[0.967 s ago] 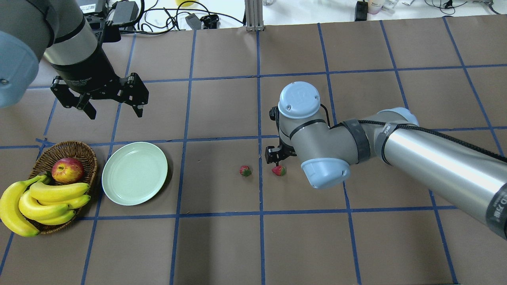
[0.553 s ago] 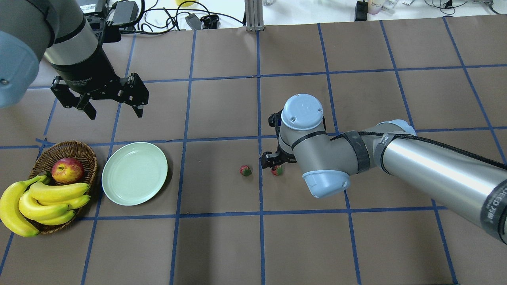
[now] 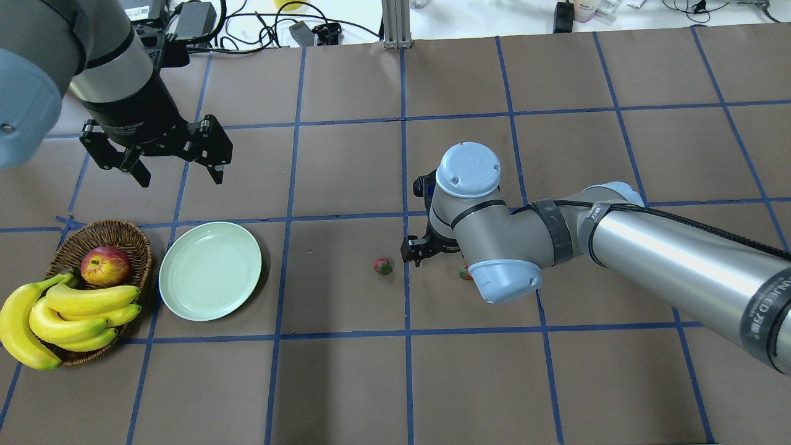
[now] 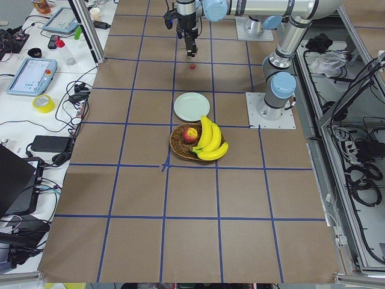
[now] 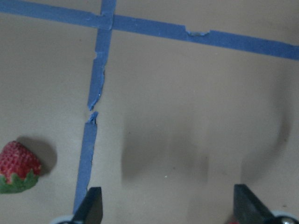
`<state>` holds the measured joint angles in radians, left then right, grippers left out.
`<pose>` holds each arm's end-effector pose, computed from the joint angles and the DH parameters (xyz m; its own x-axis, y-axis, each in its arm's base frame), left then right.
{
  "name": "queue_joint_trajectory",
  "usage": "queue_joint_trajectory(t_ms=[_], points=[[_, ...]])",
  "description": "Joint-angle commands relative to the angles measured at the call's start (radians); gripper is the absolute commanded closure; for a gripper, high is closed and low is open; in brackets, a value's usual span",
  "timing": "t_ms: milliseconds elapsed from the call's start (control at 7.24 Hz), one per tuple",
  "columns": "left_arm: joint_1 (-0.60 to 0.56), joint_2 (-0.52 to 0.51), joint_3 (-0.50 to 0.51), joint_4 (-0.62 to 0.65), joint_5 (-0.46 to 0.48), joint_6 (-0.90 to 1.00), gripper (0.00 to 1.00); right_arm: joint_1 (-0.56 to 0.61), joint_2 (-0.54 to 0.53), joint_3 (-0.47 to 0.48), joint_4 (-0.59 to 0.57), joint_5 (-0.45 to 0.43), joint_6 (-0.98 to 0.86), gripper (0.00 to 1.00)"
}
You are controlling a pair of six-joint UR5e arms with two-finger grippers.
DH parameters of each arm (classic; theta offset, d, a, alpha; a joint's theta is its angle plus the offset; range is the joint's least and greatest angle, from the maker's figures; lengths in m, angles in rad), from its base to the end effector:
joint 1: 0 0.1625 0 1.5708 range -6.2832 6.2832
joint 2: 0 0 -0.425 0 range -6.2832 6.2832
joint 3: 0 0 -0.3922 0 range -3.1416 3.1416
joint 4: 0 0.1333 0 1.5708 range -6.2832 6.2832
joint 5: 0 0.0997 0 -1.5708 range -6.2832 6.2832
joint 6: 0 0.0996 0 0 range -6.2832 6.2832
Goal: Collect all strawberries into plate
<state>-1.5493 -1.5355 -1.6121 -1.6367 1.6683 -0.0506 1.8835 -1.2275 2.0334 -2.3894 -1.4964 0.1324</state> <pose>-0.1135 -0.4721 0.4788 -0.9928 -0.0648 -0.1006 -0.0718 0.9952 0.0668 0.2925 -0.4473 0.1817 -0.9809 -0.1794 -0.0753 -0.1797 0.9837 -0.0028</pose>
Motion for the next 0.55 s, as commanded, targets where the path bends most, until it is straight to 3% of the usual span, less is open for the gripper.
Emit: queue_joint_trajectory(t_ms=[0, 415], points=[[0.0, 0.0, 0.0, 0.0, 0.001, 0.0, 0.0, -0.001, 0.005, 0.005, 0.001, -0.025, -0.01, 0.04], [0.0, 0.0, 0.0, 0.001, 0.013, 0.0, 0.0, -0.007, -0.01, -0.001, 0.045, -0.169, -0.033, 0.04]])
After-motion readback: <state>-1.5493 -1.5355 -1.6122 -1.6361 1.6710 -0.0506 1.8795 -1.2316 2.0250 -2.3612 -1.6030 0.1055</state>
